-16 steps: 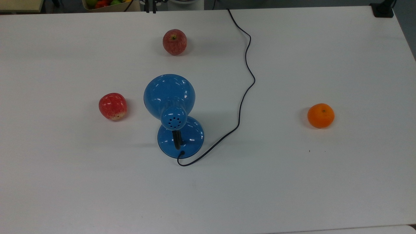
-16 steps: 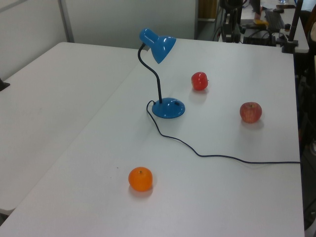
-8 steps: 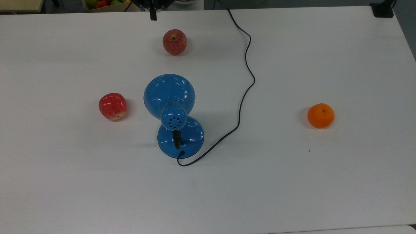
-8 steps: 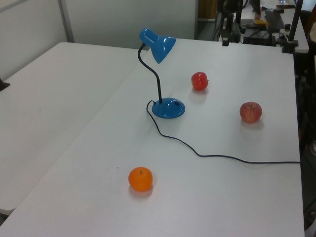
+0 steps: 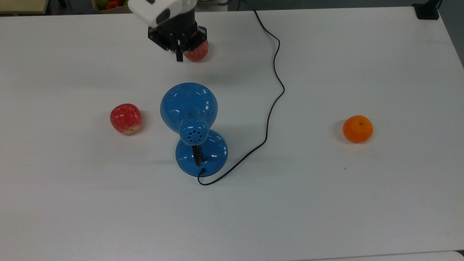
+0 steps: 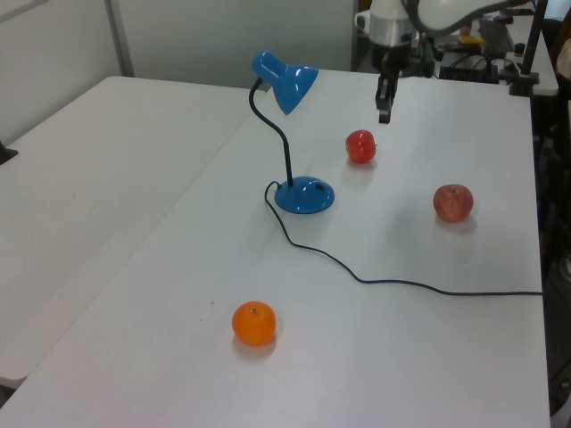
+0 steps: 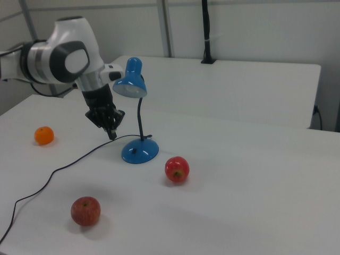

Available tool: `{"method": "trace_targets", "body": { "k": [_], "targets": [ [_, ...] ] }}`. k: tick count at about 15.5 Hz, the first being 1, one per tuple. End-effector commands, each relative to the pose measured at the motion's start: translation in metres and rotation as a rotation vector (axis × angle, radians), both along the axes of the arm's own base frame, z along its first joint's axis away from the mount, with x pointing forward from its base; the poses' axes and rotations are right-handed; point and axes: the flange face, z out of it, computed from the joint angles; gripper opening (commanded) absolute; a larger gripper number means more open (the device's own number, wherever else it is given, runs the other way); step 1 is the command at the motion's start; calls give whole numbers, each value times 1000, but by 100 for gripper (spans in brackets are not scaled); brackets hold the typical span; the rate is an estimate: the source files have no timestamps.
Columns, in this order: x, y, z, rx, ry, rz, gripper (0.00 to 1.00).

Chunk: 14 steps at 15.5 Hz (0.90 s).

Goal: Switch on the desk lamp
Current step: 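Move the gripper down toward the blue lamp's base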

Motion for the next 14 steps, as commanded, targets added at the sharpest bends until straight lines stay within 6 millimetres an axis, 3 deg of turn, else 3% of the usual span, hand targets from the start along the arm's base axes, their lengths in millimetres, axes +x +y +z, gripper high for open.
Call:
{"method": "trace_targets", "body": {
  "k": [1,7,14],
  "targets": [
    [14,9,-37,12,-21,19,0],
    [42,22,-99,30,-90,-16,0],
    [65,42,-136,76,-278,-28,0]
  ]
}}
